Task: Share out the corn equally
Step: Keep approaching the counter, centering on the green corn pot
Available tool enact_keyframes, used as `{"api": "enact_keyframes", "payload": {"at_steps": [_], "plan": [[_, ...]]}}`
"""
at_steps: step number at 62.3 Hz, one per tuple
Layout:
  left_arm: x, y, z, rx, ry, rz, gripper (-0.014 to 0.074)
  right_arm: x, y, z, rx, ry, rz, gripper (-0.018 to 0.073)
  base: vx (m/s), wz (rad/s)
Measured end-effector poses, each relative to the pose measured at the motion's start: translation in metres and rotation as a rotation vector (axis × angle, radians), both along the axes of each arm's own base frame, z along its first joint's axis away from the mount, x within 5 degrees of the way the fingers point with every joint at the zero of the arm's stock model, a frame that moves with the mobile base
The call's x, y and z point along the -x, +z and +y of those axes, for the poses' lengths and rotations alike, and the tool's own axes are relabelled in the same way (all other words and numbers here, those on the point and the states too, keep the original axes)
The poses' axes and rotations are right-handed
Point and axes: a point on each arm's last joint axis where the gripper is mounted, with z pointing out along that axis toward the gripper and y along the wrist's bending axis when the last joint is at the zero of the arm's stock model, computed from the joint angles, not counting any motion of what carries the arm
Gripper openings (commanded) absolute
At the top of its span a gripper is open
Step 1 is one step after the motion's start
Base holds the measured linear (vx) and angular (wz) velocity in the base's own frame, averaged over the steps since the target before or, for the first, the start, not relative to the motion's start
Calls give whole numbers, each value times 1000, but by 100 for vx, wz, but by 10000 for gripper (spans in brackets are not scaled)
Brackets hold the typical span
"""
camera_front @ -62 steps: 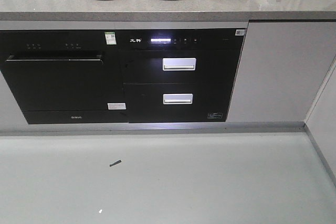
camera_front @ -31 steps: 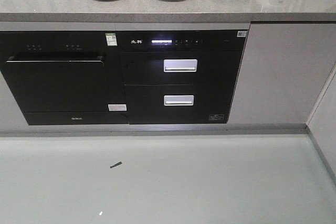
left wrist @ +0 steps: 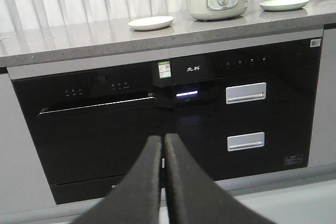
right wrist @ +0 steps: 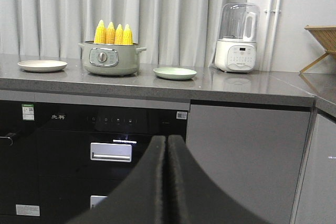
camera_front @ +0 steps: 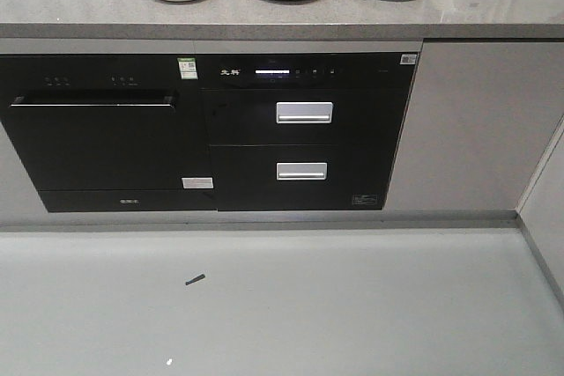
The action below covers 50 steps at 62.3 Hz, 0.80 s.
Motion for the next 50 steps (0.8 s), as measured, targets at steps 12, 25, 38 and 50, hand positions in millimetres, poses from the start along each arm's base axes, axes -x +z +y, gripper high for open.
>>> {"api": "enact_keyframes", "payload": {"at_steps": [12, 25, 38, 50], "plan": [[0, 0, 0, 0, 0, 0, -6, 0, 0, 0, 0, 0, 0, -4, 2, 1], [0, 0, 0, 0, 0, 0, -6, 0, 0, 0, 0, 0, 0, -4, 2, 1], [0, 0, 0, 0, 0, 0, -6, 0, 0, 0, 0, 0, 0, -4, 2, 1], [0, 0, 0, 0, 0, 0, -6, 0, 0, 0, 0, 0, 0, -4, 2, 2]]}}
